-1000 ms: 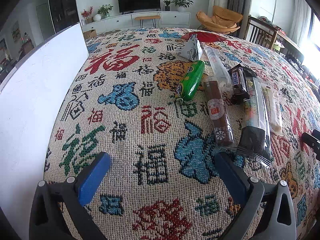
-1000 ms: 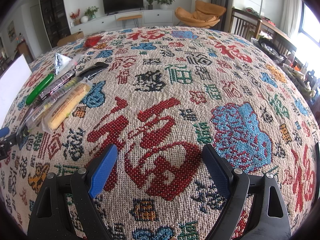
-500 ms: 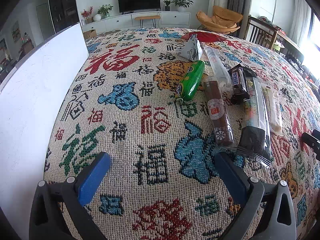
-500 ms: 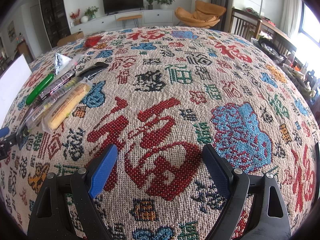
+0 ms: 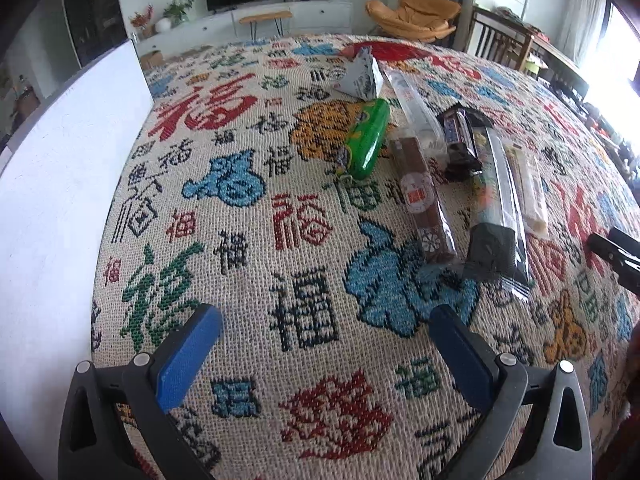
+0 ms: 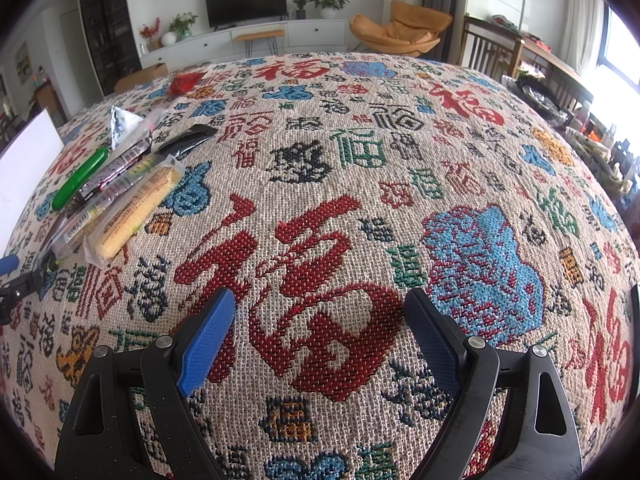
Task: Organize snacks
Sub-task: 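Move the left tool toward the green tube snack, then position the left tool fingers around the green tube snack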
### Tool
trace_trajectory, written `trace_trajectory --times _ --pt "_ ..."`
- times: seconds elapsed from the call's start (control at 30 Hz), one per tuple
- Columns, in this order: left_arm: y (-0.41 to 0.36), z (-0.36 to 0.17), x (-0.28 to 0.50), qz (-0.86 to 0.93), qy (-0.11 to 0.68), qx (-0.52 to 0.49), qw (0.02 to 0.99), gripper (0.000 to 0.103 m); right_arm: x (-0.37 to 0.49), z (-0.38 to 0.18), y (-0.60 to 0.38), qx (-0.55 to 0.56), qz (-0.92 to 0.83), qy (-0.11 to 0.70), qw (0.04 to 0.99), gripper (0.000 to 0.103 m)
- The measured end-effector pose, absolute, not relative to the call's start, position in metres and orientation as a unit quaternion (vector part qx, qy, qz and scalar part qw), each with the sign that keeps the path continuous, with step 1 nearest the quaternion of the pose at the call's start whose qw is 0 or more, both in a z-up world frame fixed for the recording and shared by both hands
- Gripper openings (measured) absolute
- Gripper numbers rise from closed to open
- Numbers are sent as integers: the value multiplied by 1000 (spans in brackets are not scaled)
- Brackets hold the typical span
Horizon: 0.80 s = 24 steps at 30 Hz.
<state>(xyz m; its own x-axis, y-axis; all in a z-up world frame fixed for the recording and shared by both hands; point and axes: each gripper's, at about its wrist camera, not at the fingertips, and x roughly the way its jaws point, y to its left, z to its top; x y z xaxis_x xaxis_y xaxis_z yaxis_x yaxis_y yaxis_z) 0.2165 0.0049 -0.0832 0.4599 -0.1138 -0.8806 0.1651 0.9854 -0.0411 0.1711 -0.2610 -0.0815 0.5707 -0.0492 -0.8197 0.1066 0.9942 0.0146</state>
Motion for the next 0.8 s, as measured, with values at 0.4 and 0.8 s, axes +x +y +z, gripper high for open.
trace_trajectory --times 0.4,0.8 --pt "1 -18 315 -167 508 -90 840 85 173 -83 -261 32 -44 461 886 90" --pt "-11 -68 340 -110 527 -69 840 23 173 -83 -261 33 -43 461 886 90"
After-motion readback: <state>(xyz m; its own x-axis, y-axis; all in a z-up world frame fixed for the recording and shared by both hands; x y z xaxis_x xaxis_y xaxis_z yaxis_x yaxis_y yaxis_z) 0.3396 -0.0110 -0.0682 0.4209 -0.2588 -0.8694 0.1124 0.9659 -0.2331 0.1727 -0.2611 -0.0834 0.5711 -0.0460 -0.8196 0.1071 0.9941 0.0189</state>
